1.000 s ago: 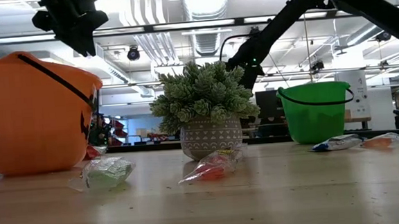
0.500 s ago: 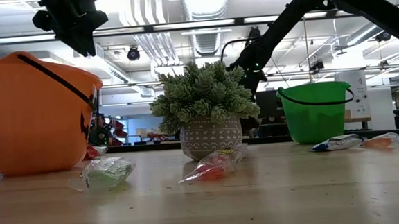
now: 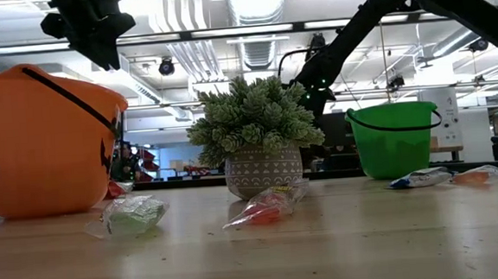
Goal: Sort candy
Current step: Put the white chocolate into the white bucket
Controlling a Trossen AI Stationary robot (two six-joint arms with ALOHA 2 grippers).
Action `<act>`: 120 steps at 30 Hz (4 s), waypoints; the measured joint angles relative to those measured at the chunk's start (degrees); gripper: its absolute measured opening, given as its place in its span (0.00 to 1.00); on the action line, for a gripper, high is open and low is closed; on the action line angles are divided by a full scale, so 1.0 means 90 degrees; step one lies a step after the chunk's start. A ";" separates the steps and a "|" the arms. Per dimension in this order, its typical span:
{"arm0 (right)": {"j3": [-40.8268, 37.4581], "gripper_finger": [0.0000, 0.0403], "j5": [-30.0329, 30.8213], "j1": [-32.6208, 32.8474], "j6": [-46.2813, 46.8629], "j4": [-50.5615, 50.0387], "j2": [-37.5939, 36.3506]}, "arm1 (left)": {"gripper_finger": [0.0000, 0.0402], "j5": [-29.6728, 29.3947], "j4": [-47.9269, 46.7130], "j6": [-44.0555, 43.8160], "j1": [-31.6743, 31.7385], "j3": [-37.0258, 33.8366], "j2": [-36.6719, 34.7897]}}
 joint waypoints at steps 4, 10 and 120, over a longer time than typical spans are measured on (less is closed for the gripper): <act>0.0128 0.04 0.0013 0.0000 0.0015 -0.0128 0.0005 | 0.31 0.0257 0.0049 0.0000 0.0000 0.0000 0.0000; 0.0559 0.04 -0.0006 0.0005 -0.0049 -0.0435 -0.0042 | 0.31 0.0677 0.0406 0.0002 0.0000 0.0000 0.0002; 0.5003 0.50 -0.0797 0.2353 -0.0156 -0.3503 -0.1117 | 0.00 0.6348 0.1751 0.0554 -0.0562 -0.0005 0.0082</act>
